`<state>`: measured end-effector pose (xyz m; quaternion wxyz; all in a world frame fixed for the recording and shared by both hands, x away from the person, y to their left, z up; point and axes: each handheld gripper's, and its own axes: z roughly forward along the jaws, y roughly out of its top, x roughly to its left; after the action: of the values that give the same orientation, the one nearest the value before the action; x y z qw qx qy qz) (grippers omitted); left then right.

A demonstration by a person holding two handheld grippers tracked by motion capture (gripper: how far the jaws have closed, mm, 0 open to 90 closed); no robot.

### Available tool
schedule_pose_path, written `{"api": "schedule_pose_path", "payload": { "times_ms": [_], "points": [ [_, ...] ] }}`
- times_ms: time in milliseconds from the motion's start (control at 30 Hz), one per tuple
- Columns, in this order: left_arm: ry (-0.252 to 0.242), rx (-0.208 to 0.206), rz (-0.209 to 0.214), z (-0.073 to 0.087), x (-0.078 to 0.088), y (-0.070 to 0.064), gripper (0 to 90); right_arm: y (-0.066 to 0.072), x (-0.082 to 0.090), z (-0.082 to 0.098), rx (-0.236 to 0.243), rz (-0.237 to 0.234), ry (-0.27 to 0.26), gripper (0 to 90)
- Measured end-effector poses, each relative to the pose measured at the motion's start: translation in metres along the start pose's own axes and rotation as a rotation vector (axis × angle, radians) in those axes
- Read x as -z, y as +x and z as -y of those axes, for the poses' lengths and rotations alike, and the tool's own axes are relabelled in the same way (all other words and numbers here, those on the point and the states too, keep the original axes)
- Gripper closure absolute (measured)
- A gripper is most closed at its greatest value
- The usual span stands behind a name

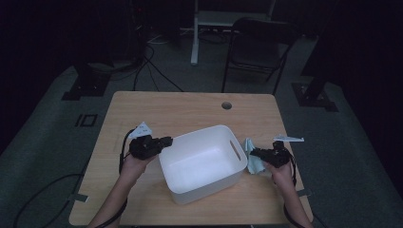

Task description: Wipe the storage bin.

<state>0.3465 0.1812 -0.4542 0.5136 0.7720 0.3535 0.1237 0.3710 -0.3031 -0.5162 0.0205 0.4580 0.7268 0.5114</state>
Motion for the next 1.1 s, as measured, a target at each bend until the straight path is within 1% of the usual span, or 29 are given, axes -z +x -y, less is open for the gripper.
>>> {"api": "schedule_pose_path", "payload": {
  "times_ms": [100,167,233,267,333,433,467,533,567,633,667,700,767,800,833,900,1000,1100],
  "points": [
    [-0.011,-0.002,-0.037,0.004,0.006,-0.004,85.1,0.000,0.001,0.000,-0.003,0.000,-0.005,83.3],
    [-0.013,-0.005,-0.074,0.006,0.009,-0.007,85.3,0.000,0.002,0.000,-0.008,-0.003,-0.011,83.3],
    [-0.011,-0.017,-0.109,0.008,0.011,-0.012,85.4,0.001,0.002,0.001,-0.008,-0.005,-0.014,83.3],
    [-0.013,-0.014,-0.122,0.009,0.012,-0.014,85.4,0.002,0.002,0.001,-0.010,-0.008,-0.016,83.3],
    [-0.024,-0.002,-0.133,0.011,0.014,-0.017,85.4,0.005,0.004,0.002,-0.009,-0.016,-0.028,83.3],
    [-0.037,0.017,-0.155,0.015,0.016,-0.022,85.4,0.014,0.010,0.001,0.005,-0.033,-0.054,83.3],
    [-0.037,0.028,-0.168,0.015,0.016,-0.024,85.4,0.019,0.012,0.000,0.013,-0.038,-0.061,83.3],
    [-0.034,0.036,-0.180,0.016,0.017,-0.029,85.4,0.028,0.017,-0.001,0.033,-0.036,-0.080,83.3],
    [-0.035,0.043,-0.190,0.017,0.018,-0.031,85.4,0.032,0.019,-0.002,0.038,-0.045,-0.088,83.3],
    [-0.035,0.050,-0.197,0.017,0.018,-0.034,85.4,0.041,0.021,-0.004,0.053,-0.063,-0.096,83.3],
    [-0.040,0.058,-0.206,0.018,0.018,-0.037,85.4,0.045,0.021,-0.005,0.066,-0.076,-0.101,83.3],
    [-0.038,0.052,-0.205,0.018,0.018,-0.038,85.4,0.050,0.020,-0.006,0.081,-0.082,-0.102,83.3],
    [-0.036,0.041,-0.205,0.018,0.018,-0.039,85.4,0.058,0.019,-0.009,0.114,-0.071,-0.092,83.2],
    [-0.034,0.036,-0.193,0.019,0.018,-0.038,85.4,0.061,0.018,-0.009,0.125,-0.060,-0.090,83.2],
    [-0.037,0.036,-0.184,0.019,0.018,-0.037,85.2,0.062,0.018,-0.010,0.126,-0.053,-0.090,83.0],
    [-0.038,0.038,-0.171,0.019,0.018,-0.035,85.0,0.061,0.017,-0.010,0.121,-0.058,-0.087,81.5],
    [-0.035,0.021,-0.177,0.019,0.017,-0.036,85.0,0.059,0.016,-0.009,0.106,-0.077,-0.105,75.9],
    [-0.034,0.016,-0.176,0.019,0.016,-0.036,84.7,0.058,0.015,-0.010,0.099,-0.087,-0.114,75.0]
  ]
}}
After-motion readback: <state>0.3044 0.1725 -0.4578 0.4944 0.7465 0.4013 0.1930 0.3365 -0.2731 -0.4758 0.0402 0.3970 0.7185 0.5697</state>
